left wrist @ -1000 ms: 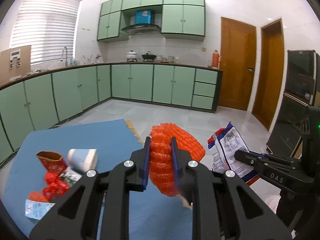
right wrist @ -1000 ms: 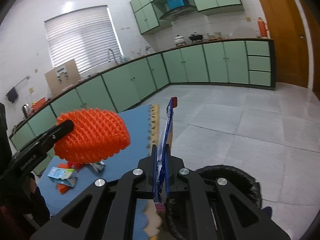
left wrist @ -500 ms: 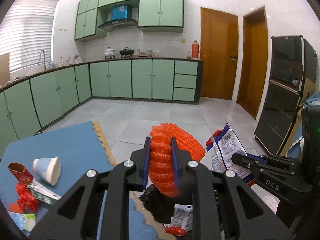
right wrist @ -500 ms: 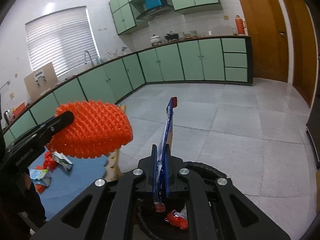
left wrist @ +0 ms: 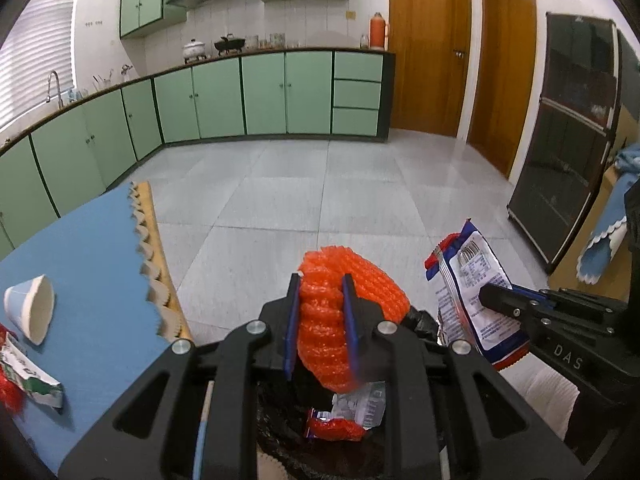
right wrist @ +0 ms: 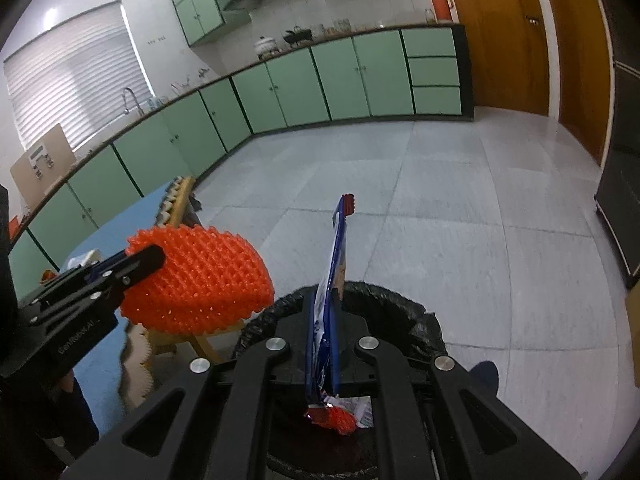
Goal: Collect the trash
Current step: 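Carry the snack bag and foam net over the black bin and release both, then move both tools back over the remaining trash on the table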
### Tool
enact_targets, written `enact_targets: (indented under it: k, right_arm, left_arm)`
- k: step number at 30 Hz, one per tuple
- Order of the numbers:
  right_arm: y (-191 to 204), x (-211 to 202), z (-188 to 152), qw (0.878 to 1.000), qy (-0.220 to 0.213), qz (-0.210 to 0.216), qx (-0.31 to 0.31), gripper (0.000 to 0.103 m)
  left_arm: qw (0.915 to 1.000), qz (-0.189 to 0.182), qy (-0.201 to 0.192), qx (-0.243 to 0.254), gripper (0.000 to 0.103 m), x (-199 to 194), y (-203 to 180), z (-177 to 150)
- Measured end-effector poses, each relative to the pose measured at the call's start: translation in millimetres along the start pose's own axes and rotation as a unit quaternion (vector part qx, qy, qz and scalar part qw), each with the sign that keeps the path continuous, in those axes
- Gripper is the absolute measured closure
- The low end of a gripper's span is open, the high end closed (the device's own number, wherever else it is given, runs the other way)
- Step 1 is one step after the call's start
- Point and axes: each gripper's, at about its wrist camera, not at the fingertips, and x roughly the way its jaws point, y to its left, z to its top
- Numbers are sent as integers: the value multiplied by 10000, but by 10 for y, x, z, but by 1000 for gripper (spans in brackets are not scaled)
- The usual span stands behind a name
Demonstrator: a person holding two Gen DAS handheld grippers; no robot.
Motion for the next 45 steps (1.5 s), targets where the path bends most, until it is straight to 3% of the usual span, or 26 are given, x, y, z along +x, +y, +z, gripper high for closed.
enact_targets:
  k: [5, 9, 13, 17, 21, 24, 33, 45]
  right_arm:
    - [-37, 203, -62, 9996, 273, -65, 70, 96]
    - [-62, 293, -108, 9988, 465, -70, 161, 87]
    - [-61, 299, -106, 9988, 460, -111, 160, 81]
    - [-63, 272, -75, 9991, 367, -165, 160, 63]
    - [-59, 177, -19, 9993, 207, -252, 196, 39]
    - [-12, 80, 27, 9994, 54, -294, 180, 28]
    - [357, -279, 170, 9992, -346, -81, -182, 20]
    - [1190, -680, 276, 9929, -748, 322, -870, 13]
  left_arm:
    - [9998, -20, 221, 12, 82, 182, -26, -6]
    - [9994, -14, 333, -78, 68, 232, 8, -6]
    - [9995, 1, 305, -114, 64, 203, 25, 29]
    - [9995, 16, 240, -205, 62, 128, 55, 53]
    - [9996, 51, 84, -254, 51, 16, 93, 105]
    - [9995, 74, -95, -283, 45, -132, 126, 136]
    - [9973, 193, -574, -416, 33, -681, 294, 204]
    - [9889, 766, -1050, -714, 23, -1502, 836, 119]
